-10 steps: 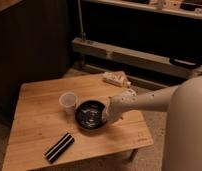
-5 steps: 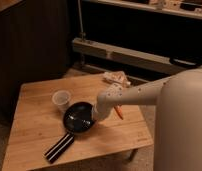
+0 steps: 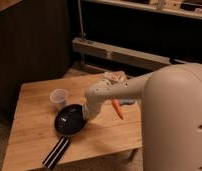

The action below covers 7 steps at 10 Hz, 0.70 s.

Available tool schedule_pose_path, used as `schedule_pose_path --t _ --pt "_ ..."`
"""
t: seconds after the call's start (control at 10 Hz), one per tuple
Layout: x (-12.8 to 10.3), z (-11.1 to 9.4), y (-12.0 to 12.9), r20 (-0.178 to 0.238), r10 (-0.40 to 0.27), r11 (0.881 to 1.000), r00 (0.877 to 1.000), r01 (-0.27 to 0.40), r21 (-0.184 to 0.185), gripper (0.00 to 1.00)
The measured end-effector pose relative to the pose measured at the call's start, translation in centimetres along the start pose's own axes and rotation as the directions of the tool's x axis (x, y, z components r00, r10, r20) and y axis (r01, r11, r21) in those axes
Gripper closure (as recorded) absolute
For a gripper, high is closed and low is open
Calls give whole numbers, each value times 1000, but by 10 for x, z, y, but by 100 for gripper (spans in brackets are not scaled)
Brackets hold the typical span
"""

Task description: Drag the ceramic bowl in a circle

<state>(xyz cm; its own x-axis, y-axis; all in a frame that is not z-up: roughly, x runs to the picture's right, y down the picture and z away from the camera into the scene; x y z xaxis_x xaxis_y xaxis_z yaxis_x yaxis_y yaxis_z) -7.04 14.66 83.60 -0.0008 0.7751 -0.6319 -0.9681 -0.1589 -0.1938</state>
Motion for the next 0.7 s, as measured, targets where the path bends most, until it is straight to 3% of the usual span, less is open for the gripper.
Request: schedule_pose_path --t 0.3,0.7 --pt "-38 3 -23 -14 62 996 998 -61 58 100" --pt "-38 1 -68 -23 128 983 992 -124 133 100"
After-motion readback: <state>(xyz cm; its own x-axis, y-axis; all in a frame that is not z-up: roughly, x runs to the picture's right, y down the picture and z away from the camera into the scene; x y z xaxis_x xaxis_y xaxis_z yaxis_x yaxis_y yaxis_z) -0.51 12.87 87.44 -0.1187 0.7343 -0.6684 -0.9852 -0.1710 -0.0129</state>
